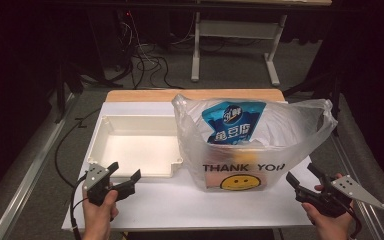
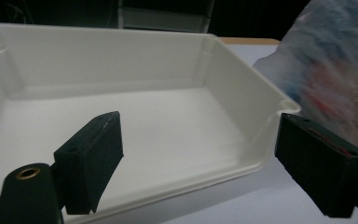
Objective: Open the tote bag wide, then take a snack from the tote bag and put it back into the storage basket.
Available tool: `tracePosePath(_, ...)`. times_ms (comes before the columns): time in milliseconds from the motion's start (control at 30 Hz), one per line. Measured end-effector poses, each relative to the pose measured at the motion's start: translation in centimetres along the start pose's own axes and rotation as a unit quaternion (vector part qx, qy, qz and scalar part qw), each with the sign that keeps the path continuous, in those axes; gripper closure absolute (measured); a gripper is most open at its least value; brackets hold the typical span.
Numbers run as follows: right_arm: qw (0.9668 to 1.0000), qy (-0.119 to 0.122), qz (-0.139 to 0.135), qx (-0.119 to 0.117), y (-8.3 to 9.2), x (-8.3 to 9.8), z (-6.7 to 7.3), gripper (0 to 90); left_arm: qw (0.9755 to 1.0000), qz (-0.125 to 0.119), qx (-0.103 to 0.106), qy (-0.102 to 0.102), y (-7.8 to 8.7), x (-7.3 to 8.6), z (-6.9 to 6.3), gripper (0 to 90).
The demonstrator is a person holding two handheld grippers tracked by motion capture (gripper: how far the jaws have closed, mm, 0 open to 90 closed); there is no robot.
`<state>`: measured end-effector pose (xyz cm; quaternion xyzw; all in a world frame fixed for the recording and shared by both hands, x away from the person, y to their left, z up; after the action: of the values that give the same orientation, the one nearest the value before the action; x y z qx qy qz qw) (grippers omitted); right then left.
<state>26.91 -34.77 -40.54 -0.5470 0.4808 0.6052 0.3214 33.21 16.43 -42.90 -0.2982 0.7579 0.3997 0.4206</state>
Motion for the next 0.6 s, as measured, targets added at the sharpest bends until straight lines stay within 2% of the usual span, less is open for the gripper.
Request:
tracePosePath(33, 1.0000, 0.001, -0.002, -0.005, 0.0, -0.4, 0.1, 15.2, 0.9999, -0.002, 0.011, -0.005, -0.2, -0.3, -0.7, 15.6)
tracePosePath(67, 1.0000, 0.001, -0.002, -0.005, 0.0, -0.4, 0.1, 15.2, 0.9999, -0.002, 0.011, -0.005, -0.2, -0.3, -0.7, 15.4)
tracePosePath(100, 0.9998, -0.010, -0.009, -0.016, -0.2, -1.1, 0.4, 15.0, 0.9997, -0.006, 0.016, -0.016, -0.5, -1.0, -1.9, 15.4)
tracePosePath(133, 0.9996, -0.014, -0.012, -0.019, -0.3, -1.4, 0.5, 14.8, 0.9996, -0.013, 0.023, -0.013, -0.6, -1.4, -2.4, 15.6)
tracePosePath(167, 0.9996, -0.016, -0.016, -0.019, -0.4, -1.8, 0.6, 14.7, 0.9993, -0.018, 0.029, -0.014, -0.8, -1.7, -2.8, 15.8)
tracePosePath(267, 0.9996, -0.008, -0.020, -0.018, -0.7, -2.4, 1.0, 14.7, 0.9991, -0.022, 0.029, -0.023, -1.2, -2.3, -3.6, 15.7)
tracePosePath(300, 0.9997, 0.001, -0.023, -0.009, -0.8, -3.0, 1.3, 15.2, 0.9986, -0.028, 0.041, -0.019, -1.4, -2.9, -4.3, 16.0)
tracePosePath(367, 0.9995, 0.007, -0.031, -0.008, -0.9, -3.7, 1.5, 15.1, 0.9978, -0.037, 0.051, -0.023, -1.6, -3.6, -5.1, 16.0)
tracePosePath(467, 0.9992, 0.001, -0.038, -0.013, -0.9, -4.7, 1.3, 14.4, 0.9974, -0.043, 0.054, -0.022, -1.8, -4.5, -5.9, 16.2)
tracePosePath(500, 0.9991, -0.001, -0.039, -0.016, -0.9, -5.0, 1.2, 15.2, 0.9962, -0.049, 0.069, -0.022, -2.0, -5.2, -6.7, 15.6)
tracePosePath(600, 0.9987, -0.005, -0.049, -0.014, -1.1, -5.9, 0.9, 16.3, 0.9946, -0.052, 0.085, -0.030, -2.2, -6.2, -8.0, 15.5)
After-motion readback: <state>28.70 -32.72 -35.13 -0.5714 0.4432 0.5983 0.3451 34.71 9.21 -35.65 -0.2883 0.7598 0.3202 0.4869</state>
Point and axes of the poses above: each handheld gripper's, and its own axes: y roughly backward along the jaws, x roughly out of its underside, z roughly to its left, the point moved 4 cm from there along -y, roughly forward along the jaws, and after that the axes turned 9 degrees about y, right-handed, at the moved point
